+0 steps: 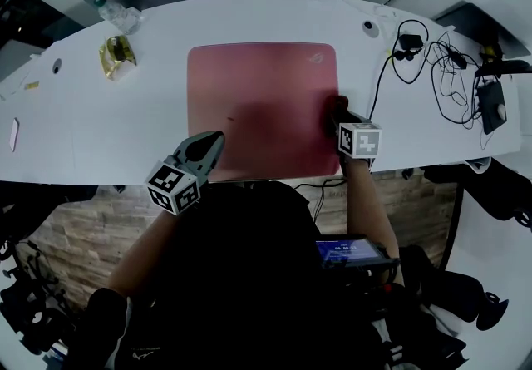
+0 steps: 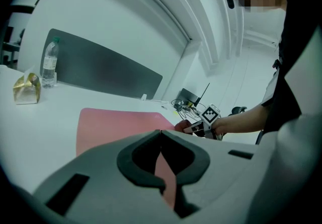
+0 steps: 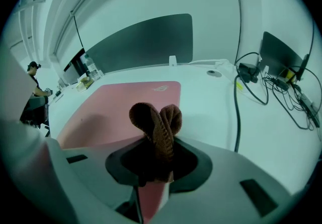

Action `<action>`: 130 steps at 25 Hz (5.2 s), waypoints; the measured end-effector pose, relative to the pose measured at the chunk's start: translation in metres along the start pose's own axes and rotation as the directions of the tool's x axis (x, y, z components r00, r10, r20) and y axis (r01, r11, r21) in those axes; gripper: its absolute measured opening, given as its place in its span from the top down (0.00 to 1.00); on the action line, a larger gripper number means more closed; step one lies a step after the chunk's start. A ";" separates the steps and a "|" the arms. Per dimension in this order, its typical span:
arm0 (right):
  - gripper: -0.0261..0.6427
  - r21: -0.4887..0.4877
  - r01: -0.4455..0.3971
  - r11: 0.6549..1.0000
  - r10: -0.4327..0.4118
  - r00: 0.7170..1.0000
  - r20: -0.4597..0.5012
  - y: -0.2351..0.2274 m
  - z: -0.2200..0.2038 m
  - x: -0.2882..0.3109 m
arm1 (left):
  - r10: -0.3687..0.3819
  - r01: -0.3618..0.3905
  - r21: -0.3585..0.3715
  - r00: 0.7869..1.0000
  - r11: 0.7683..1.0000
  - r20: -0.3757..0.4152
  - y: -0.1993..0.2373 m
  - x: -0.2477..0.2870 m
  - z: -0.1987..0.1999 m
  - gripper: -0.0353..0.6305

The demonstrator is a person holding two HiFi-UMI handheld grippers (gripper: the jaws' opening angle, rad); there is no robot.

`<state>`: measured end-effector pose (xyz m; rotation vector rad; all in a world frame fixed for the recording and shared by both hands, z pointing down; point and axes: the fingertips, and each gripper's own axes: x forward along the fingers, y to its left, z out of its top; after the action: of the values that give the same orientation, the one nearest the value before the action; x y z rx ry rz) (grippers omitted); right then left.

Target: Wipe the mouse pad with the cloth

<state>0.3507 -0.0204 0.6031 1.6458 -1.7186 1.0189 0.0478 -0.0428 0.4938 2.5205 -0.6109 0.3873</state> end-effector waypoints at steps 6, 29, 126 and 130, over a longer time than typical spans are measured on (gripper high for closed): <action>0.79 0.040 0.013 0.999 -0.013 1.000 0.009 -0.028 -0.002 -0.007 | 0.015 -0.015 -0.002 1.000 1.000 -0.017 -0.004 0.006 0.000 0.93; 0.79 -0.225 0.210 0.951 -0.223 0.974 -0.032 -0.043 0.028 0.014 | 0.049 -0.049 -0.040 0.999 0.998 0.000 0.040 -0.029 0.008 0.93; 0.79 -0.187 -0.394 0.900 0.385 0.919 -0.086 0.345 0.116 0.136 | 0.134 -0.125 -0.150 0.990 0.981 0.051 0.140 -0.123 0.008 0.93; 0.79 -0.162 -0.371 0.914 0.364 0.929 -0.073 0.315 0.114 0.129 | 0.132 -0.124 -0.139 0.990 0.982 0.048 0.131 -0.110 0.010 0.93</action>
<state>0.0388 -0.1992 0.5963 1.2087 -2.0750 1.0249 -0.1098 -0.1107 0.4972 2.3766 -0.7976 0.3101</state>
